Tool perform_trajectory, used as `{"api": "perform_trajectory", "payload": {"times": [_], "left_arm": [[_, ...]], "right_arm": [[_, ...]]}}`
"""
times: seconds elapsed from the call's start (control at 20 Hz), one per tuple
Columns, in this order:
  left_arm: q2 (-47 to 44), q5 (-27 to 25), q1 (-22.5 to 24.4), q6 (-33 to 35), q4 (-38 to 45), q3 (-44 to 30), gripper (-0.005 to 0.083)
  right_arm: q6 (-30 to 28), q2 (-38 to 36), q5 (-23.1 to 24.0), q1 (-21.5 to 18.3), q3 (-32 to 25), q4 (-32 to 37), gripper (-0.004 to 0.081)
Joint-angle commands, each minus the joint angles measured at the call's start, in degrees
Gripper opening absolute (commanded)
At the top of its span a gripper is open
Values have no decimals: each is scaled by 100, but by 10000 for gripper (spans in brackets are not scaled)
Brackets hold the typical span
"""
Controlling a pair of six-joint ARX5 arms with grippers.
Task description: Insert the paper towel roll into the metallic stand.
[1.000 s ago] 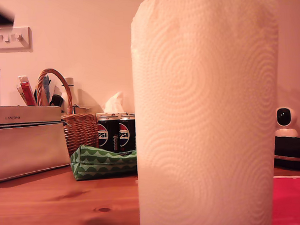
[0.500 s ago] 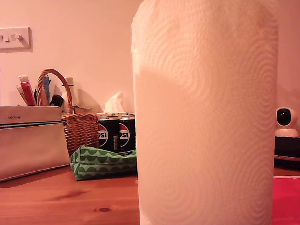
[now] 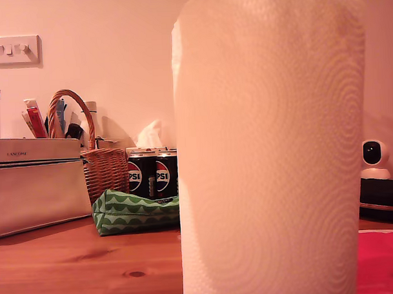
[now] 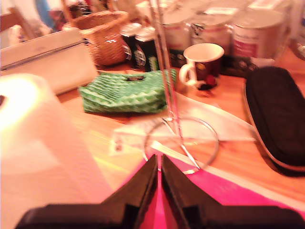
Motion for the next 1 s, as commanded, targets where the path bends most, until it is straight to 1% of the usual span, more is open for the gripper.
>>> {"api": "perform_trajectory", "payload": {"times": [0.0, 0.05, 0.1, 0.2, 0.25, 0.3, 0.4, 0.45, 0.5, 0.6, 0.7, 0.75, 0.85, 0.95], "left_arm": [[105, 7, -149, 109, -35, 109, -24], [170, 2, -251, 109, -50, 149, -24], [219, 0, -354, 278, -76, 190, -22], [313, -166, -562, 581, -116, 273, 31], [363, -249, -673, 608, -120, 319, 62], [446, -258, -802, 693, -122, 380, 113], [627, -258, -1060, 730, -151, 538, 259], [723, -269, -1196, 730, -157, 634, 317], [817, -293, -1335, 745, -157, 739, 350], [1032, -411, -1650, 796, -162, 968, 383], [1292, -570, -1956, 997, -166, 1178, 384], [1429, -667, -2076, 1049, -170, 1257, 401], [1755, -831, -2253, 1073, -212, 1416, 434], [2103, -907, -2391, 1075, -330, 1580, 434]], "right_arm": [[-20, 33, -109, 22, 76, 35, -11], [-22, 33, -197, 22, 76, 63, -11], [-24, 33, -199, 22, 76, 83, -11], [-138, 33, -195, 22, 76, 85, -11], [-175, 33, -192, 22, 76, 87, -11], [-175, 33, -192, 22, 76, 90, -11], [-203, 33, -192, 22, 76, 90, -11], [-203, 33, -190, 22, 76, 81, -11], [-345, 33, -162, 22, 76, 72, -11], [-433, 33, -153, 22, 76, 42, -11], [-433, 33, -153, 20, 76, 9, -11], [-433, 33, -153, 20, 76, 2, -11], [-455, 35, -151, 20, 76, 0, -11], [-490, 35, -149, 20, 76, -15, -11]]}}
